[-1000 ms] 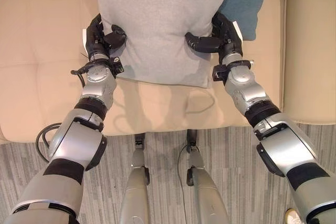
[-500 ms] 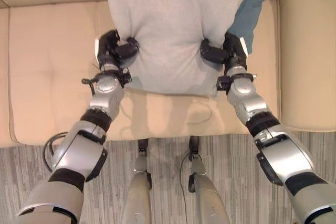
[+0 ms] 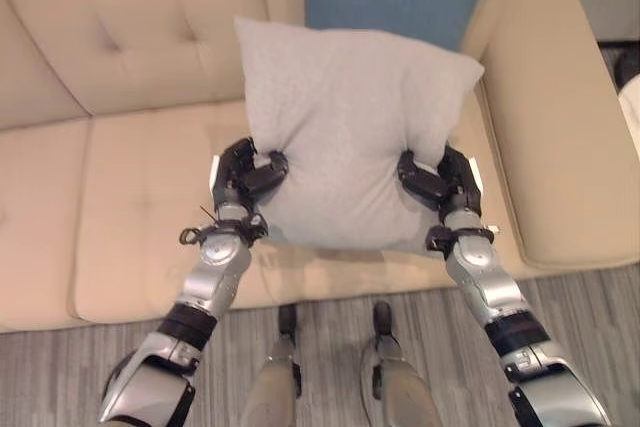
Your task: Pick up all the scattered cushions and arrange them neatly on the sofa.
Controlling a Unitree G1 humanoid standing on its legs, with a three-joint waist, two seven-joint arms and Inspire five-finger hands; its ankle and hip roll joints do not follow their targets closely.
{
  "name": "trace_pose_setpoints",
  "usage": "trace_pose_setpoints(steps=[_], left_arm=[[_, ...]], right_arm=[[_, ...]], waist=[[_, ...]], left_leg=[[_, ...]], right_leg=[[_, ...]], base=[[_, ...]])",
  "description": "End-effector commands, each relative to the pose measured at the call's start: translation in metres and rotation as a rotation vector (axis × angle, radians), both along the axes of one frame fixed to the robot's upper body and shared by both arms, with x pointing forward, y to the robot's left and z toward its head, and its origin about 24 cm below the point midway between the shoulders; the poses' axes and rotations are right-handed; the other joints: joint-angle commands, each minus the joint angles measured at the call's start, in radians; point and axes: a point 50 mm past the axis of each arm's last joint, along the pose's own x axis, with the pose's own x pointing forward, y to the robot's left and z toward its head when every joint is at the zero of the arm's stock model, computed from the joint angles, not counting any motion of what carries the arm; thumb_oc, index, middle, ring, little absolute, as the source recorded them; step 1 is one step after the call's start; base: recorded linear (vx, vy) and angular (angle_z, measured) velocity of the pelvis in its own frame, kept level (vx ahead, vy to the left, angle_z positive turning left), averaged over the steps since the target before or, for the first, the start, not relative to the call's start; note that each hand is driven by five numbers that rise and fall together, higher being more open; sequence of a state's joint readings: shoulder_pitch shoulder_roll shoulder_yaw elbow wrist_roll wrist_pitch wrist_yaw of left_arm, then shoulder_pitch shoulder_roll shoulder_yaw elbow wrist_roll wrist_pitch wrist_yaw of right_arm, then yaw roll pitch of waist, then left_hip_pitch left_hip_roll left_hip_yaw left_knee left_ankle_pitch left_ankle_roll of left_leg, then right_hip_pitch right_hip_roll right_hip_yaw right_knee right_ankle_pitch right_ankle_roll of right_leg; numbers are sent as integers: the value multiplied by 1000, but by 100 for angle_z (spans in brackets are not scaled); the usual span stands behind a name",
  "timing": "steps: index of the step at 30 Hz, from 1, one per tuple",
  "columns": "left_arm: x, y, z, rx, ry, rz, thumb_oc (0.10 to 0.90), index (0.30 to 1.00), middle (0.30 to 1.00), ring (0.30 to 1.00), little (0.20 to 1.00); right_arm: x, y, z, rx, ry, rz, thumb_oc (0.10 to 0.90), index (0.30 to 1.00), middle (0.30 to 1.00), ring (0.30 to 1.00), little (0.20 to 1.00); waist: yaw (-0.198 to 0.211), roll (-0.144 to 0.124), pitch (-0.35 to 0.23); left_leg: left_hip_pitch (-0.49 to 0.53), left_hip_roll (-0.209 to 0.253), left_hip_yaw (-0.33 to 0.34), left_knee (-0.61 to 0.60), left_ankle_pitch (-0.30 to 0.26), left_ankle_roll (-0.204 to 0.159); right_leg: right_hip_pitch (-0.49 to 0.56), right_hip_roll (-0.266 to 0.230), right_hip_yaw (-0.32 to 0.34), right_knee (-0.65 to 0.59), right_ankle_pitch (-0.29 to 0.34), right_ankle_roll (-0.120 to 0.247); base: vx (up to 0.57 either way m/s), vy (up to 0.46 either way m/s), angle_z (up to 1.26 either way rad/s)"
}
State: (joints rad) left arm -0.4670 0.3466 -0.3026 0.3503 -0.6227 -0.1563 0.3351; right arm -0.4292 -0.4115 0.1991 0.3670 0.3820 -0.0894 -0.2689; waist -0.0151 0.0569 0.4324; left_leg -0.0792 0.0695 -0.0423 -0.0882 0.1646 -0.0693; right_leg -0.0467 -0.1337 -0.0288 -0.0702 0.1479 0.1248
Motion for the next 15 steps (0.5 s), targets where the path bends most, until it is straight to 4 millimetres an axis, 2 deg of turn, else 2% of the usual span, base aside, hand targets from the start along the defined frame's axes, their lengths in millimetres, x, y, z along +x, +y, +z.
trace_pose_setpoints(steps=[1,2,3,4,5,6,7,8,10,11,12,13,14,15], left_arm=[[-15,-82,78,-6,-432,-374,400,300,300,300,300],[-17,-81,73,7,-420,-370,400,300,300,300,300],[-16,-78,78,26,-437,-361,400,300,300,300,300],[-16,-77,87,43,-475,-361,400,300,300,300,300],[-16,-77,87,43,-476,-361,400,300,300,300,300],[-18,-74,91,40,-491,-355,400,300,300,300,300],[-23,-72,95,23,-522,-347,400,300,300,300,300],[-25,-72,94,0,-520,-346,400,300,300,300,300],[-28,-66,87,-13,-504,-332,400,300,300,300,300],[-28,-66,87,-12,-504,-332,400,300,300,300,300],[-35,-59,78,9,-489,-323,400,300,300,300,300],[-35,-59,78,9,-488,-323,400,300,300,300,300],[-38,-53,72,21,-481,-311,400,300,300,300,300],[-39,-49,69,16,-473,-299,400,300,300,300,300]], right_arm=[[-9,89,57,10,-324,402,400,300,300,300,300],[-13,88,53,3,-316,407,400,300,300,300,300],[-10,85,53,7,-318,386,400,300,300,300,300],[-9,86,62,6,-351,400,400,300,300,300,300],[-9,87,62,6,-351,400,400,300,300,300,300],[-9,84,64,3,-363,395,400,300,300,300,300],[-11,82,70,-2,-393,399,400,300,300,300,300],[-12,82,71,-4,-404,400,400,300,300,300,300],[-16,86,73,22,-418,418,400,300,300,300,300],[-16,86,73,23,-417,418,400,300,300,300,300],[-22,88,70,27,-416,453,400,300,300,300,300],[-22,88,70,28,-416,453,400,300,300,300,300],[-26,89,68,27,-416,473,400,300,300,300,300],[-26,92,67,16,-413,496,400,300,300,300,300]], waist=[[12,8,-291],[20,4,-303],[33,-3,-305],[66,-6,-314],[60,-5,-313],[72,-2,-316],[84,-3,-305],[81,-8,-297],[72,-25,-292],[72,-24,-293],[69,-46,-290],[68,-44,-292],[69,-61,-298],[71,-69,-303]], left_leg=[[-62,-45,-68,99,-111,19],[-71,-58,-88,99,-90,16],[-73,-83,-128,99,-65,5],[-95,-97,-188,68,-11,-17],[-94,-97,-194,64,-7,-18],[-106,-97,-226,37,27,-33],[-141,-104,-238,24,61,-60],[-158,-97,-182,25,39,-54],[-156,-42,1,74,-20,-19],[-160,-41,1,78,-21,-19],[-139,11,88,180,-79,-4],[-144,13,85,184,-79,-4],[-104,47,101,233,-136,-10],[-71,74,108,252,-169,-15]], right_leg=[[32,93,163,282,-362,21],[58,150,212,275,-387,-21],[85,168,228,259,-399,-52],[115,196,208,215,-388,-86],[117,196,201,211,-386,-87],[127,212,172,181,-381,-99],[136,213,104,140,-364,-105],[126,203,65,132,-352,-104],[105,165,-18,120,-324,-88],[103,166,-17,119,-321,-88],[91,126,-104,110,-306,-82],[88,127,-106,108,-304,-82],[89,94,-176,95,-297,-77],[88,77,-215,95,-293,-76]], base=[[18,-118,68],[-23,-107,76],[-181,-223,125],[-174,-199,113],[-249,-255,121],[-295,-184,113],[-402,-193,126],[-406,-91,141],[-271,20,137],[-317,35,128],[-212,17,123],[-317,37,146],[-161,54,137],[-161,54,112]])
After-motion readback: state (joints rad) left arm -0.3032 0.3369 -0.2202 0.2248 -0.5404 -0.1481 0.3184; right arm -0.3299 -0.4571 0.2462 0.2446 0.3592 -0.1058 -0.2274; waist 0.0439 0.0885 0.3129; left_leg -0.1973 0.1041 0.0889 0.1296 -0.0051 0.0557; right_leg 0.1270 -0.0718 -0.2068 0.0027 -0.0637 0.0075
